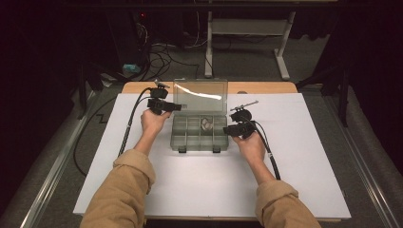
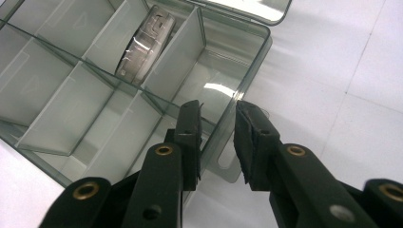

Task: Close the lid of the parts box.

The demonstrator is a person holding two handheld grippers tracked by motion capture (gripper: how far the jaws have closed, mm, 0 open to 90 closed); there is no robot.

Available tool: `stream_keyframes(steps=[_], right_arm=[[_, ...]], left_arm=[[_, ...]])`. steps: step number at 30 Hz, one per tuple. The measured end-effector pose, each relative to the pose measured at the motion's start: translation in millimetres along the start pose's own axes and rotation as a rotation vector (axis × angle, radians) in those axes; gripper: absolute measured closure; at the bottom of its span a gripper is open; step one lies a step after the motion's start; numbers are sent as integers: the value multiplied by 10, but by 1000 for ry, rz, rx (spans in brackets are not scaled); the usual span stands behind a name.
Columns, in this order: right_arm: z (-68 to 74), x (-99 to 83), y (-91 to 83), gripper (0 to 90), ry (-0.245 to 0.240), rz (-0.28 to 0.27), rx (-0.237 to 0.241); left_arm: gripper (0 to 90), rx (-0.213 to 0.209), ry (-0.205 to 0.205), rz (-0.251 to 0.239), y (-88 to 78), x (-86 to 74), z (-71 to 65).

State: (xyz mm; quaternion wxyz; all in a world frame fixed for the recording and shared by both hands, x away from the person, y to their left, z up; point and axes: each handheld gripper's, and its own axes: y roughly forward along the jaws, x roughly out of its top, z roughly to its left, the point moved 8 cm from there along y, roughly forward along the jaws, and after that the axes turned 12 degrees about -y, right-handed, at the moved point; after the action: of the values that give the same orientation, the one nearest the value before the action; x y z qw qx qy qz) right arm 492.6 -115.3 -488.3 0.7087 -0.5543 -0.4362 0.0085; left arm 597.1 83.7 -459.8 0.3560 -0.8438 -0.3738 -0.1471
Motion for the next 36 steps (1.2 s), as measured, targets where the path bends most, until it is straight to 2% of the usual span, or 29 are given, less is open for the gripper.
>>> stream_keyframes(steps=[11, 25, 36], right_arm=[[1, -1, -1, 722, 3, 2, 0], [2, 1, 0, 722, -2, 0, -3], [6, 2, 1, 722, 0, 0, -6]], left_arm=[[633, 7, 55, -1, -57, -28, -28], [649, 14, 106, -2, -127, -73, -55], [661, 5, 103, 0, -172, -94, -45]])
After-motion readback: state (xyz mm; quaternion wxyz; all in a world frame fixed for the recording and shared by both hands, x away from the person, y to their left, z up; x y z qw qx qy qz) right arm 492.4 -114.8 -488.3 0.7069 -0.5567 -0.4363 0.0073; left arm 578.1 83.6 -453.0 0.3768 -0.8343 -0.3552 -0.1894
